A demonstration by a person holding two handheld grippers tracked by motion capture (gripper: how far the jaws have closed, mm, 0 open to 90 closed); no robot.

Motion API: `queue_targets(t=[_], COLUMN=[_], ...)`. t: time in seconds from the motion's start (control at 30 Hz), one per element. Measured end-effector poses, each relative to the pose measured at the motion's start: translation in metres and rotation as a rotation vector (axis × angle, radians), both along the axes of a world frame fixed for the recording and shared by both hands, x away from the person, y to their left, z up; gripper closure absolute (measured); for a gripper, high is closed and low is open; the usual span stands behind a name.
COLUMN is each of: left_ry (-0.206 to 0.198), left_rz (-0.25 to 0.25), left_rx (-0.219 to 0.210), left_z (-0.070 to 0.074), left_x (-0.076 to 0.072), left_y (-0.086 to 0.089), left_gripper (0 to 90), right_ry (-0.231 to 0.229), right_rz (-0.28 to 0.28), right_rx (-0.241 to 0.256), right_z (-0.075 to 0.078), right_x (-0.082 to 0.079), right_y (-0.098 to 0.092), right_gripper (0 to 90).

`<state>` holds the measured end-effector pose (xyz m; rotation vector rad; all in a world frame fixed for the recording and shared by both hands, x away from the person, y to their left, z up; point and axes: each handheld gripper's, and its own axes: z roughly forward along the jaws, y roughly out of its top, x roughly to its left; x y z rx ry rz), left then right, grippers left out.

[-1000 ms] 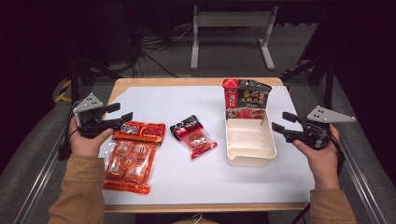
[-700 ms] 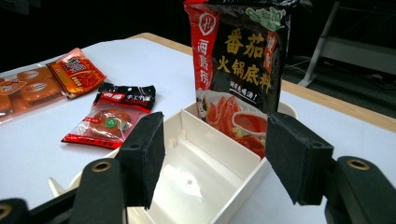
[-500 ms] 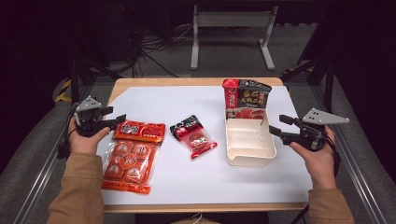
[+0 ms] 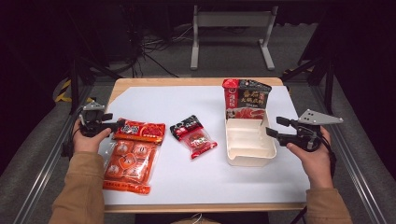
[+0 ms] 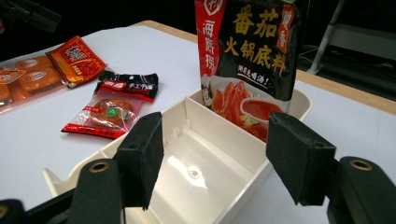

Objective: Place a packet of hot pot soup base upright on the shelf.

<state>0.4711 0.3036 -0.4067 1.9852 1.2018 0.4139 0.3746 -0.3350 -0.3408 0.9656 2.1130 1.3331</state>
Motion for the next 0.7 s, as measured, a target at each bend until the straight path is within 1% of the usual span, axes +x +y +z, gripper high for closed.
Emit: queue_targets(t=[0.03,0.1,0.17,0.23,0.27,0.37,0.43,0.53,0.6,0.7], left_ry=[0.000,0.028,0.045,0.062,0.070,0.074,0.081,0.093,0.117,0.128], left_rz=[0.000,0.004,0.004,0.000,0.000,0.008,0.001,0.002,0.005,0.005], left_rx=[0.000,-0.011,-0.026,-0.012,-0.013,-0.014,-0.005,-0.008,-0.009,-0.013], left_z=[0.000,-0.004,-0.008,-0.011,-0.013,-0.016,-0.019,-0.022,-0.025,-0.028], left_x=[0.000,0.003,0.006,0.008,0.010,0.012,0.014,0.016,0.018,0.020], left_y=[0.000,0.000,0.000,-0.001,-0.002,-0.003,-0.003,-0.004,-0.005,-0.006], left_gripper=[30.3,29.2,28.2,28.2,28.2,28.2,28.2,28.1,28.2,27.5], right_ry=[0.000,0.002,0.006,0.014,0.015,0.018,0.018,0.019,0.023,0.027], right_rz=[0.000,0.002,0.000,-0.003,-0.003,-0.008,-0.010,-0.011,-0.011,-0.009], right_rx=[0.000,0.000,-0.001,0.004,0.010,0.014,0.019,0.021,0.021,0.018], right_z=[0.000,-0.001,-0.001,-0.003,-0.004,-0.006,-0.007,-0.008,-0.009,-0.011], right_x=[0.000,0.001,0.001,0.001,0.002,0.003,0.003,0.003,0.004,0.005], right_y=[0.000,0.000,0.001,0.001,0.001,0.000,0.000,0.000,0.000,0.001], right_gripper=[37.0,36.9,36.8,36.5,36.4,36.2,36.1,36.1,36.1,36.1])
